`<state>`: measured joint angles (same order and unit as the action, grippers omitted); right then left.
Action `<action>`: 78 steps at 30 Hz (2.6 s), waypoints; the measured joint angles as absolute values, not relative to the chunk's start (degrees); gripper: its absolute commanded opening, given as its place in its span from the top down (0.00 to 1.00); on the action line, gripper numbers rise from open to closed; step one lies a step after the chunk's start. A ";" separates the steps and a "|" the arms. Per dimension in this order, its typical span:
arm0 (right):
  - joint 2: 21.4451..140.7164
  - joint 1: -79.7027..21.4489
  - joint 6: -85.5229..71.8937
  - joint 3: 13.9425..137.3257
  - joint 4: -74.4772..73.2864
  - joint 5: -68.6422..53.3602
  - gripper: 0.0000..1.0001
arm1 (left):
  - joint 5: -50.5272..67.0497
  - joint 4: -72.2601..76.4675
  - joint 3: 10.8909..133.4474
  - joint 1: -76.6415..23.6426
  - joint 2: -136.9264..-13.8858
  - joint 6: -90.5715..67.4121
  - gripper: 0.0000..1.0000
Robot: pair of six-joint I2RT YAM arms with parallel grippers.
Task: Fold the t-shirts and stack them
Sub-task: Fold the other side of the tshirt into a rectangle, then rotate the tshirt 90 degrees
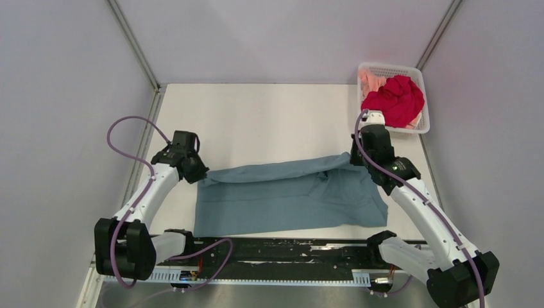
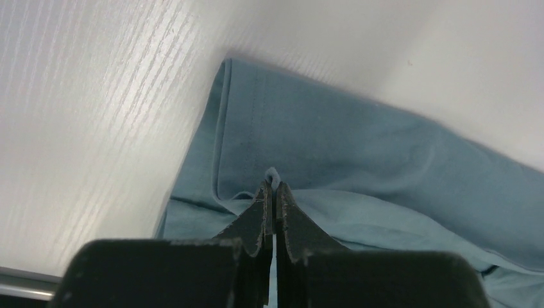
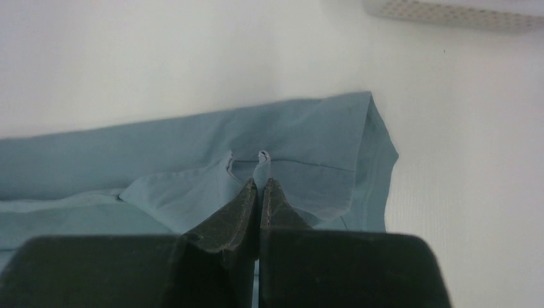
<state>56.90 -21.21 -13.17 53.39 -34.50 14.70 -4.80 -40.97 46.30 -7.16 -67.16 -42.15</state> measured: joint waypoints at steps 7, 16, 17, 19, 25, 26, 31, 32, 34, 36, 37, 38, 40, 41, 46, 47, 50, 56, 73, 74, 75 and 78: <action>56.69 -21.32 -15.92 52.27 -41.04 15.51 0.97 | -4.78 -41.43 46.11 -7.16 -66.61 -42.85 1.00; 57.67 -23.31 -21.39 51.18 -46.22 14.35 0.87 | -4.91 -41.25 43.22 -7.49 -65.98 -44.58 1.00; 58.78 -23.64 -22.37 51.33 -48.10 14.31 0.87 | -4.99 -41.23 42.65 -7.49 -66.00 -44.93 1.00; 60.80 -23.94 -23.73 51.53 -51.35 14.28 0.86 | -5.06 -41.06 41.65 -7.49 -66.04 -45.54 1.00; 63.29 -24.67 -27.64 49.58 -59.75 11.70 0.57 | -5.21 -41.21 38.57 -7.53 -65.63 -47.86 0.53; 63.13 -24.82 -28.21 48.82 -61.19 10.98 0.52 | -5.58 -42.19 37.98 -7.53 -65.12 -48.42 0.40; 58.76 -25.10 -29.67 46.96 -67.07 7.16 0.04 | -11.05 -50.68 38.13 -7.53 -57.80 -51.29 0.01; 57.01 -25.10 -29.32 47.00 -67.75 6.24 0.01 | -12.32 -52.77 39.07 -7.53 -55.66 -51.92 0.00; 53.71 -25.10 -28.69 47.59 -68.55 5.15 0.00 | -13.54 -54.96 41.39 -7.51 -52.56 -52.12 0.00; 51.66 -25.10 -28.51 48.36 -67.77 4.78 0.00 | -12.64 -54.57 43.83 -7.53 -50.15 -51.55 0.00; 51.09 -25.10 -28.64 48.42 -66.78 4.45 0.00 | -11.18 -53.23 44.73 -7.53 -49.28 -50.85 0.00; 50.76 -25.10 -28.82 48.42 -65.43 3.90 0.00 | -9.50 -51.75 45.08 -7.53 -48.93 -50.37 0.00; 50.92 -25.08 -29.30 48.10 -60.66 0.89 0.00 | -4.32 -47.31 45.12 -7.90 -49.36 -49.01 0.00; 51.40 -25.10 -29.45 47.51 -57.28 -1.56 0.00 | -1.83 -45.23 45.12 -8.29 -50.30 -48.36 0.00; 58.83 -25.12 -31.33 42.94 -41.12 -13.21 0.00 | 11.18 -32.88 45.15 -11.33 -63.66 -45.50 0.00; 60.90 -25.23 -32.05 41.91 -38.92 -13.41 0.00 | 12.80 -31.18 45.15 -11.70 -67.22 -45.04 0.00; 66.11 -24.23 -33.74 38.87 -35.09 -12.08 0.00 | 16.56 -28.45 45.15 -12.38 -77.38 -43.70 0.00; 70.81 -17.37 -36.36 35.07 -32.05 -9.74 0.00 | 15.27 -28.75 42.85 -12.47 -82.59 -43.44 0.00; 107.11 -13.41 -37.36 67.81 -20.21 -17.02 0.00 | 6.09 -30.87 26.22 -13.72 -57.34 -54.83 0.00; 110.98 -13.41 -37.34 72.49 -19.03 -17.80 0.00 | 6.11 -29.93 25.87 -14.28 -57.21 -55.77 0.00; 114.67 -13.43 -37.26 77.01 -18.22 -18.59 0.00 | 6.13 -28.69 25.61 -15.03 -57.28 -56.93 0.00; 125.03 -13.41 -37.10 91.13 -17.41 -20.93 0.00 | 5.98 -23.57 25.61 -18.63 -59.86 -60.64 0.00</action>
<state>125.03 -13.41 -37.10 91.13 -17.41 -20.93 5.98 -23.57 25.61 -18.63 -59.86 -60.64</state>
